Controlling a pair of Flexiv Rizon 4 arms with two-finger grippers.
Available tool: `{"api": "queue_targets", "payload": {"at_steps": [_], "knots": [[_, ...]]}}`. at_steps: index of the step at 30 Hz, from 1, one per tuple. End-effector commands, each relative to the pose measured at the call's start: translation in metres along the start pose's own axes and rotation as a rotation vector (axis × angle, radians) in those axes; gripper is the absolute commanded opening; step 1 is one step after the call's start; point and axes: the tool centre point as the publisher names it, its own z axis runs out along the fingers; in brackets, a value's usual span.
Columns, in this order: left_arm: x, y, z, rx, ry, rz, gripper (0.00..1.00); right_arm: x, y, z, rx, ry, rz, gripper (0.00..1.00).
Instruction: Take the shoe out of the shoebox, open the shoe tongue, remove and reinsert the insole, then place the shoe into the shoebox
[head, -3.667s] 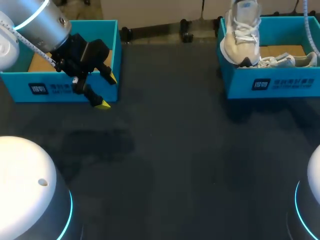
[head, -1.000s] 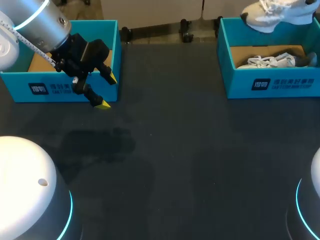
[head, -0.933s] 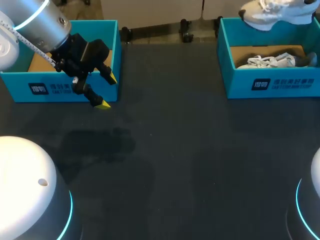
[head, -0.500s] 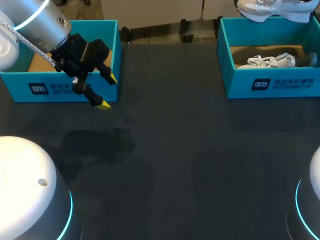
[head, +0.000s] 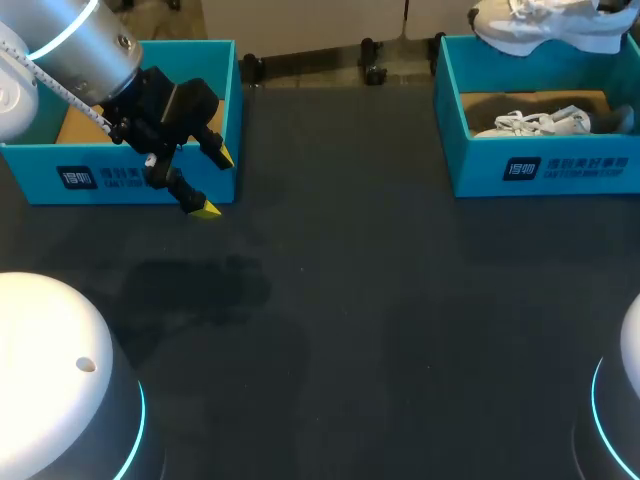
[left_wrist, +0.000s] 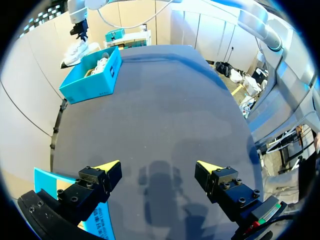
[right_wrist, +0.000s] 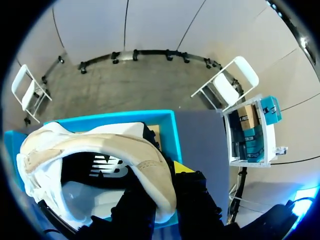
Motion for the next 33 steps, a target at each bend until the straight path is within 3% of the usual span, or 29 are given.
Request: {"api": "queue_targets", "payload": {"at_steps": [1,20,33], "knots": [[0.001,0.000,0.000,-0.002,-0.002,0.000,1.00,0.006,-0.007,0.014,-0.018,-0.046,0.004,0.00],[0.001,0.000,0.000,-0.002,-0.002,0.000,1.00,0.033,-0.018,0.062,0.017,-0.080,-0.055,0.00],[0.001,0.000,0.000,-0.002,-0.002,0.000,1.00,0.033,-0.017,0.087,0.037,-0.083,-0.072,0.00]]}}
